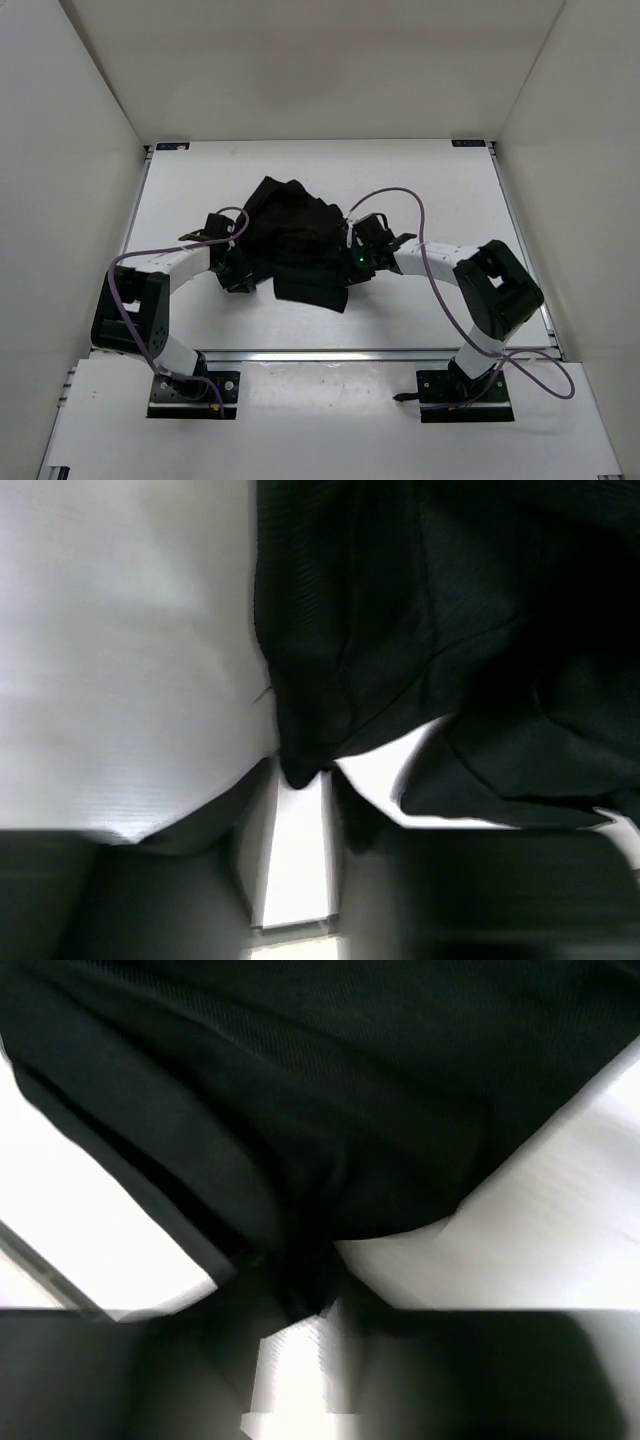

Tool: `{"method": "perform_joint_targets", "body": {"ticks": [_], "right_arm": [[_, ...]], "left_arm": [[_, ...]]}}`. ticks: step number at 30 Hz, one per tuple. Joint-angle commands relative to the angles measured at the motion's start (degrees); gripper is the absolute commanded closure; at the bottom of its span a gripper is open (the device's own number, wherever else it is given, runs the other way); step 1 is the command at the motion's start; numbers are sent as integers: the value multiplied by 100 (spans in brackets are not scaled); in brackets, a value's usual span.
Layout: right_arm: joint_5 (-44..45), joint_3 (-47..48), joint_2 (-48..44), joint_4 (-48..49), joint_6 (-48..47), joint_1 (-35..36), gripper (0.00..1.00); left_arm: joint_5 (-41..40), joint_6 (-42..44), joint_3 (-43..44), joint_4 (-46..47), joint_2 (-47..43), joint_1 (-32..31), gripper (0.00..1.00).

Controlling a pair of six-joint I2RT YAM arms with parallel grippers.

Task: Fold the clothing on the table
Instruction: Flatten the skirt out

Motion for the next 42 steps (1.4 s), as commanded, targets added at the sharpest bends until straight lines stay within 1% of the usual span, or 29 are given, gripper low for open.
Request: {"method": "perform_joint_targets", "body": {"ticks": [1,2,4,5,7,9,10,12,13,14,15,16,17,18,19,20,22,23,24,25,26,27,28,30,32,33,37,41,42], "right_arm": [[-184,208,263,-118,14,206,95],[-167,217,280,-171,-21,215,98],[-228,226,97,-329,-91,119,100],[-229,218,44,-426,-117,-21,100],[-333,383,-455,-890,-275,-442,100],[-605,594,-921,-1304,-512,-1326,100],[-711,822,-1176,-1540,-609,-1601,100],[-1394,1218,-1389,-1779,-732,-2854,100],[-1545,1454,-1407,-1911,-803,-3365,100],[-1460,1692,-1355,-1990,-864,-3510,85],[-1085,1790,-1311,-2104,-943,-3755,73],[-855,1991,-1180,-2218,-1092,-3853,53],[-313,2097,-1126,-2315,-1102,-3889,34],[84,2055,-1108,-2334,-1024,-3854,28],[253,2020,-1187,-2273,-1049,-3741,24],[472,1802,-1379,-2116,-1041,-3670,24],[615,1467,-1721,-1870,-1015,-3031,25],[624,1161,-1967,-1703,-910,-2828,27],[650,871,-2065,-1658,-822,-2399,27],[502,694,-2214,-1474,-560,-2038,27],[414,274,-2320,-1281,-287,-1704,28],[370,-182,-2365,-983,72,-1570,27],[239,-396,-2435,-763,206,-1334,26],[-60,-1028,-2296,-88,671,-1174,27],[-368,-1249,-2068,388,944,-1103,26],[-378,-1303,-1883,547,998,-1077,25],[-474,-882,-1005,829,1086,-989,22],[-869,-521,-257,1357,1174,-971,22],[-1105,-373,-3,1558,1244,-1032,24]], "left_arm": [[-406,-8,55,326,97,-49,69],[-380,27,55,439,97,12,100],[-275,10,28,563,63,74,100],[-196,71,29,564,62,83,100],[-64,185,230,345,-86,180,100],[59,317,441,73,-236,259,100],[60,361,598,-129,-393,259,100],[-62,519,775,-490,-587,329,100],[-37,572,785,-622,-710,338,100],[-46,633,767,-666,-833,382,100],[85,608,671,-658,-895,391,100],[269,608,627,-632,-931,461,100],[366,625,522,-606,-957,426,100],[480,660,434,-614,-949,417,100],[534,704,407,-666,-975,356,100],[569,713,302,-693,-940,321,100],[727,757,117,-693,-975,277,100],[710,757,-40,-658,-1045,285,100],[788,766,-189,-606,-1106,303,100],[798,740,-269,-501,-1107,312,100],[841,731,-305,-526,-1142,286,100],[833,713,-331,-474,-1116,312,100],[842,722,-358,-439,-1116,251,100],[850,687,-375,-412,-1089,276,100],[920,643,-393,-377,-1098,198,100],[912,617,-419,-377,-1115,206,100],[991,555,-507,-271,-1168,189,100],[1009,546,-586,-254,-1221,215,100],[1009,537,-586,-236,-1221,206,100]]}}
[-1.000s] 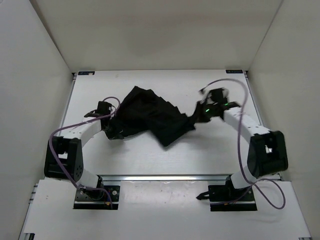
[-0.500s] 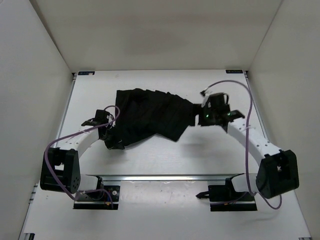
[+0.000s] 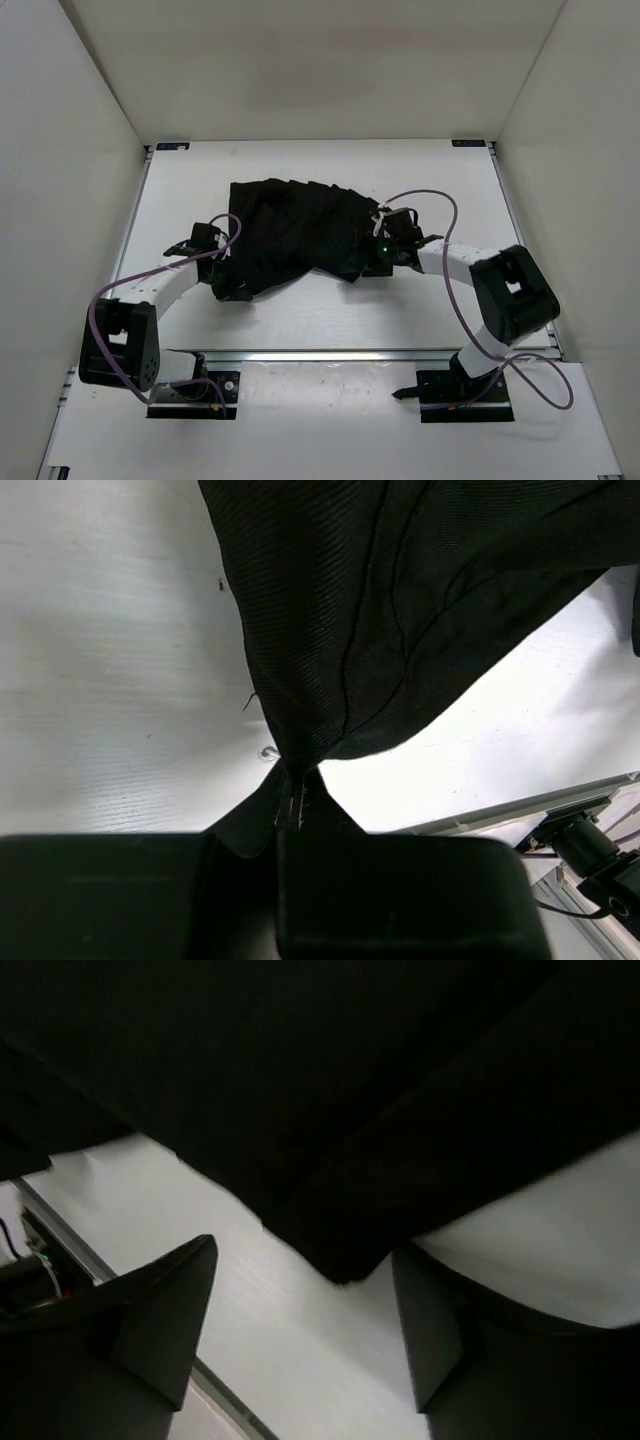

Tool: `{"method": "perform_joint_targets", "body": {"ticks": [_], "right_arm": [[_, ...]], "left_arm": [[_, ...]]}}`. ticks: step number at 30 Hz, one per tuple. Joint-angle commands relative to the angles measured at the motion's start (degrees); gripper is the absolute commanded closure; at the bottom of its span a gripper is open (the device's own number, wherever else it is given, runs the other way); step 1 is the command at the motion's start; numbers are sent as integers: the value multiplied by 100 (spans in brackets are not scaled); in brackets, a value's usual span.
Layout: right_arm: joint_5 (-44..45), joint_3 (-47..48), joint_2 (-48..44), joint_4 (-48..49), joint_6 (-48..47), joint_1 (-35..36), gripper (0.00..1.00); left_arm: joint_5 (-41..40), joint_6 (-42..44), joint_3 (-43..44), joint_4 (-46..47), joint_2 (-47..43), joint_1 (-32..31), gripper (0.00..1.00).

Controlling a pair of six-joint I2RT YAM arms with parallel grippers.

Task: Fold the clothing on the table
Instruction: Flatten the skirt out

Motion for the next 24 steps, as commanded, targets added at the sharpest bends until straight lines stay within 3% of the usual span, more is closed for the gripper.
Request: {"method": "perform_joint_targets", "body": {"ticks": [1,2,3,4,8,11,13,15,16,18,19,22,24], "right_arm": [[-521,378,621,1028,226,-42,35],[-801,527,815,1090,226,-104,70],[-943,633,825,1065,191,-200,89],[-944,851,860,743,121,-288,100],[-768,1353,125,-689,-362,-753,100],[-1093,1931,-342,-1805,-827,-1605,100],[-1259,2536,-344,-2604,-1178,-2263,100],[-1522,3363,-3,-3344,-1679,-2485,100],[-1602,3541,95,-3461,-1725,-2651,95],[-1455,3849,359,-3567,-1866,-2671,58],[-1210,3824,386,-3576,-1857,-2636,49],[-403,3333,150,-3541,-1857,-2408,33],[116,2632,-341,-3313,-1840,-2179,32]], "left_arm": [[143,-22,-108,116,-244,7,100],[169,-13,-82,133,-253,25,100],[143,-13,-82,107,-227,34,100],[143,-13,-82,46,-235,-27,100],[152,109,67,-121,-279,-10,100],[-32,285,322,-401,-227,-10,100],[-59,478,463,-560,-122,16,100],[19,531,464,-553,-77,51,100],[55,479,437,-526,-86,52,100],[221,409,349,-395,-147,8,100],[327,330,349,-359,-147,-79,100],[494,207,253,-289,-235,-264,100],[591,198,130,-123,-253,-405,100]]}}
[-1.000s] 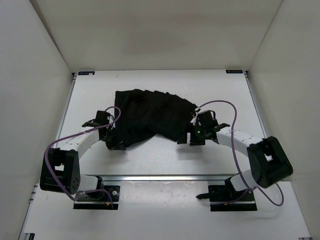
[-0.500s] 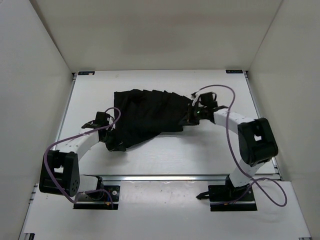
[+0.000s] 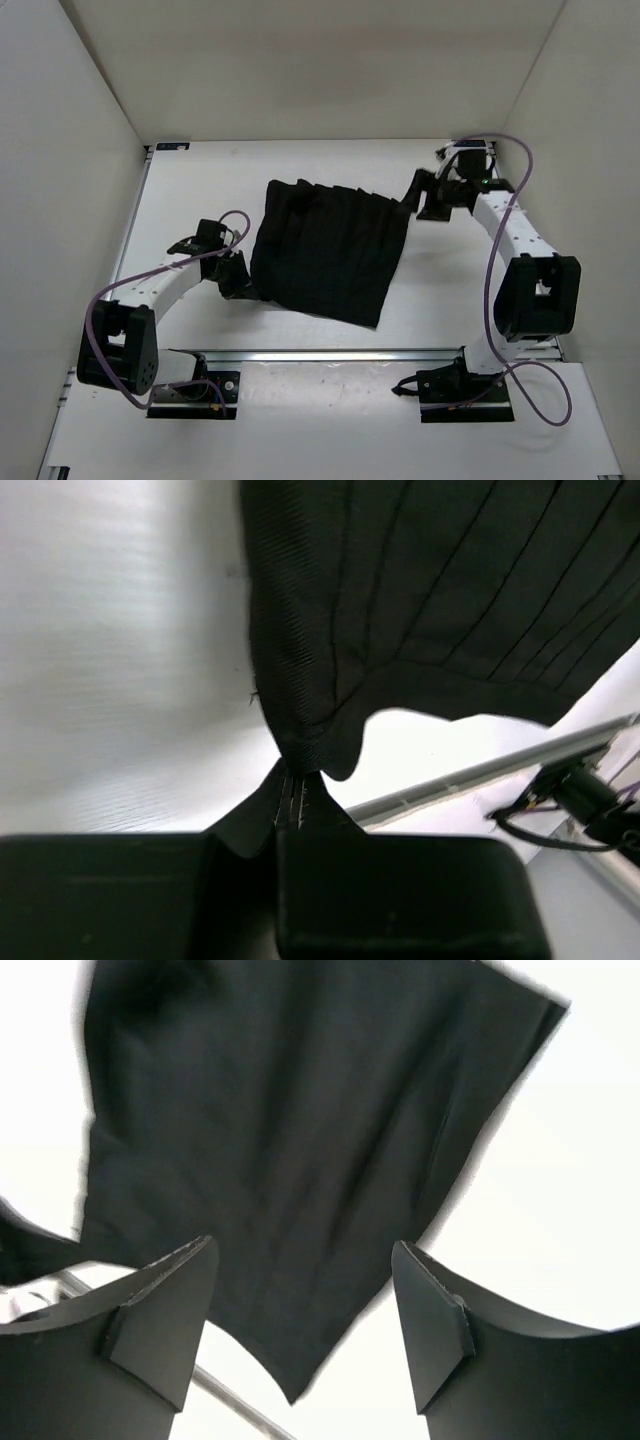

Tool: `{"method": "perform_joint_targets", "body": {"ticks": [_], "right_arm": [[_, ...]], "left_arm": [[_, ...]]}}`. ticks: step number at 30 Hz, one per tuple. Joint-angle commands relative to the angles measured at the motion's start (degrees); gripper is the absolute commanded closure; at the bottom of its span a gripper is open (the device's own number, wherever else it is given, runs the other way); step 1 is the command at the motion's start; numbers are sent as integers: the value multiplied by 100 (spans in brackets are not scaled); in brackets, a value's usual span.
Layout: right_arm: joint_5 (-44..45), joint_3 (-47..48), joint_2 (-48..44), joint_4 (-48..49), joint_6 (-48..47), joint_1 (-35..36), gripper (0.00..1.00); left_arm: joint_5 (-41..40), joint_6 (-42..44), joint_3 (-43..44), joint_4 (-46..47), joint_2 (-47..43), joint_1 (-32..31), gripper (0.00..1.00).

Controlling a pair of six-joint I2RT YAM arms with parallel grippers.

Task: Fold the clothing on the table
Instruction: Flatten the skirt out

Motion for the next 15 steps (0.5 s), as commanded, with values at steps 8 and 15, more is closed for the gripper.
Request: {"method": "perform_joint_targets", "body": {"ticks": [8,15], "right_arm": [[1554,-3436,-1896,840,1223,2062,37],[1556,-4571,-2108,1217,1762,2442,37]], "left_arm": [[797,-365,-858,815,-775,168,59],[-677,-700,-788,816,-1418,2,55]]}}
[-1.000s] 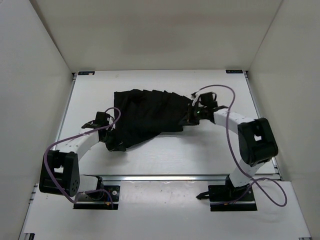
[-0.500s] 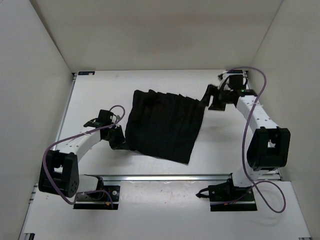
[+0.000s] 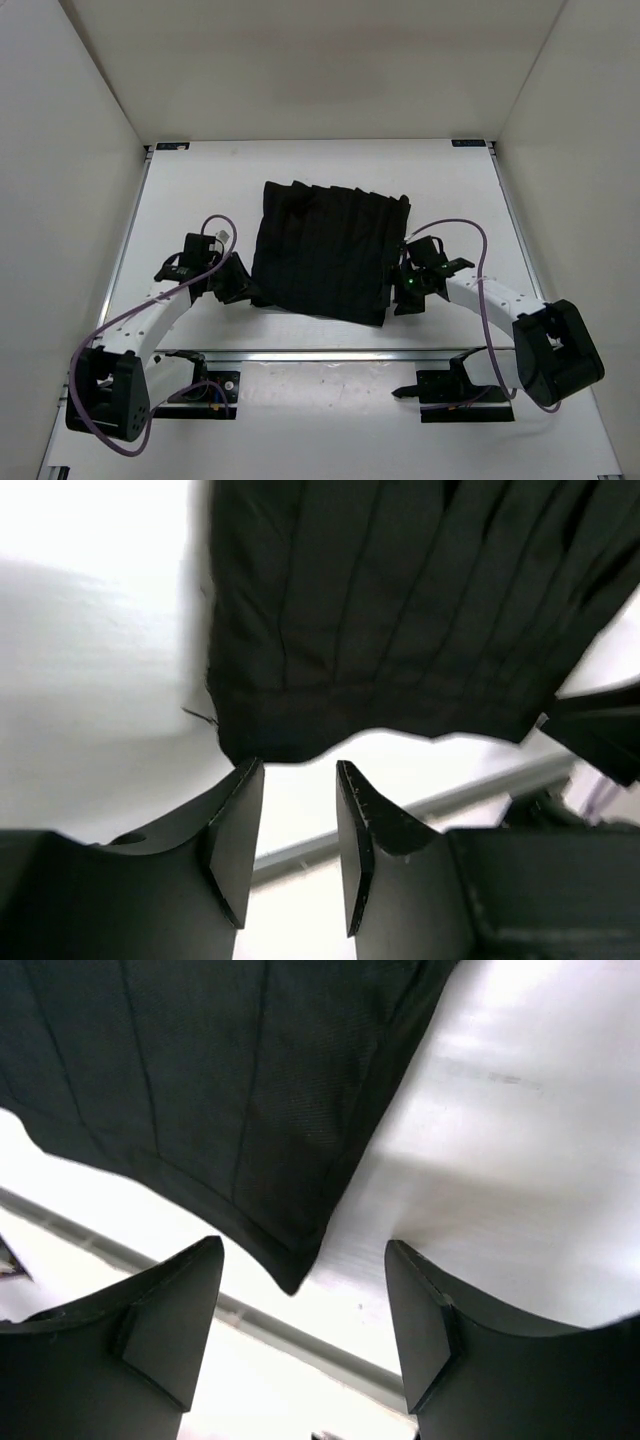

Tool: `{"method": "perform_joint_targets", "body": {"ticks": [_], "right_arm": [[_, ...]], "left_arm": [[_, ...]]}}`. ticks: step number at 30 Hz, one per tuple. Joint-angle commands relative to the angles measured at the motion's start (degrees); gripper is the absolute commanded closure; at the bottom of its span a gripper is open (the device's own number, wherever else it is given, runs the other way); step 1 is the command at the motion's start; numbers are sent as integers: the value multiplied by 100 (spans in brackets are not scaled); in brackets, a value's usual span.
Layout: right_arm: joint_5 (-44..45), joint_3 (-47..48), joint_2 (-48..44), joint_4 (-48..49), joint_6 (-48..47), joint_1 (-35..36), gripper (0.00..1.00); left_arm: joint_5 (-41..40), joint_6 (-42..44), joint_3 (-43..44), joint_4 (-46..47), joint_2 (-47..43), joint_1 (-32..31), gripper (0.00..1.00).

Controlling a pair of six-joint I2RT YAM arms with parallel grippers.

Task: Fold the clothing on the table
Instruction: Flatten the skirt out

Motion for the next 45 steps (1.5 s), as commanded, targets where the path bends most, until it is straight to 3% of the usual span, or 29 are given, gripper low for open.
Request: {"method": "perform_joint_targets", "body": {"ticks": [1,5,8,11,12,13,14,15,19,23,26,36,39,43,45], "right_arm": [[184,-227,-71,625,383,73,37],[123,-306,184,810,462,222,37],[53,-306,342,916,558,371,49],[-35,-289,387,794,559,398,69],[-79,-315,344,776,550,372,83],[-132,-324,308,776,559,346,100],[-150,-298,256,741,542,328,100],[-211,-219,229,627,446,293,100],[-676,658,167,232,-72,-260,100],[-809,3404,308,-752,-715,-770,100],[-818,4743,239,-1271,-707,-1060,100],[-1502,5090,-1177,-675,-127,-1509,100],[-2064,5108,-976,-385,136,-1772,100],[-2355,5265,-98,-182,94,-1668,100],[-2408,5974,699,-278,-38,-1562,100]], "left_arm": [[-812,-130,50,177,44,-81,55],[-1322,-182,-21,239,571,-186,59],[-1367,-243,-13,581,931,-275,56],[-1121,-313,171,792,1309,-502,54],[-1042,-349,242,906,1398,-607,52],[-859,-436,269,933,1433,-704,58],[-648,-524,252,1168,1486,-757,87],[-542,-603,251,1388,1504,-801,100],[-225,-850,995,1470,1548,-680,100],[-381,-1157,2839,1048,1207,-267,100],[-619,-1420,3878,793,881,-47,100],[-936,-1861,5250,398,-210,147,100],[-796,-1817,5429,204,123,148,100],[-253,-2106,4831,748,571,288,100],[-14,-2081,5083,793,1245,306,100]]}}
